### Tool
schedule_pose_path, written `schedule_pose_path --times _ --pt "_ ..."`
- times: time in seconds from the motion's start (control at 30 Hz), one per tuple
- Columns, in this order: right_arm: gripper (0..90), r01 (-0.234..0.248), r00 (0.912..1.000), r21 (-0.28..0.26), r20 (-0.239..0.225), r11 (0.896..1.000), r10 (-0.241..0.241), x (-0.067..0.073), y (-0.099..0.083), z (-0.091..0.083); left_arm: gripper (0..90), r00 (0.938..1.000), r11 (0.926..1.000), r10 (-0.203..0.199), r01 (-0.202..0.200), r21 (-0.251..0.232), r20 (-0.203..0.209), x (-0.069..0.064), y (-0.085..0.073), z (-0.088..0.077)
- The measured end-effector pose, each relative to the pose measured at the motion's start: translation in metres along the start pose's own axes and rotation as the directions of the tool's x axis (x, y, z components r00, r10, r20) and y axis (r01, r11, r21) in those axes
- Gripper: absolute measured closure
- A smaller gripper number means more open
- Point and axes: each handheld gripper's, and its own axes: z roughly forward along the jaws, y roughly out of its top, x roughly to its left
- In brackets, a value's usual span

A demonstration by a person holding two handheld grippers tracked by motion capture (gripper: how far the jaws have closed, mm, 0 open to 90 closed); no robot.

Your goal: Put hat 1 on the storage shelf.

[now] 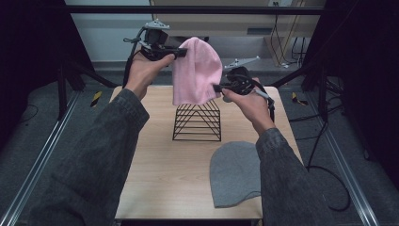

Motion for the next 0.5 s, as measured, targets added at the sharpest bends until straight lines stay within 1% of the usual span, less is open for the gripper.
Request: schedule_pose_path --times 0.1,0.2,0.33,0.5 --pt "84.0 0.006 1.0 0.009 0.0 1.0 -0.006 0.0 -0.003 0.002 77.6 1.0 1.0 0.008 -0.008 -0.001 0.005 -0.002 -0.002 0.003" --pt "84.0 0.007 1.0 0.004 -0.002 1.0 -0.007 0.001 -0.006 0.002 77.6 0.9999 0.9999 0.015 -0.015 -0.001 0.008 -0.005 -0.004 0.005" --pt "83.9 0.022 0.9997 0.012 0.005 1.0 -0.022 0.004 -0.013 0.001 77.5 0.9995 0.9995 0.032 -0.032 0.006 0.001 -0.009 -0.009 0.007" --pt "83.8 0.025 0.9995 0.024 0.019 0.999 -0.025 0.005 -0.021 0.003 77.4 0.9991 0.9989 0.043 -0.043 0.015 -0.001 -0.01 -0.016 0.012"
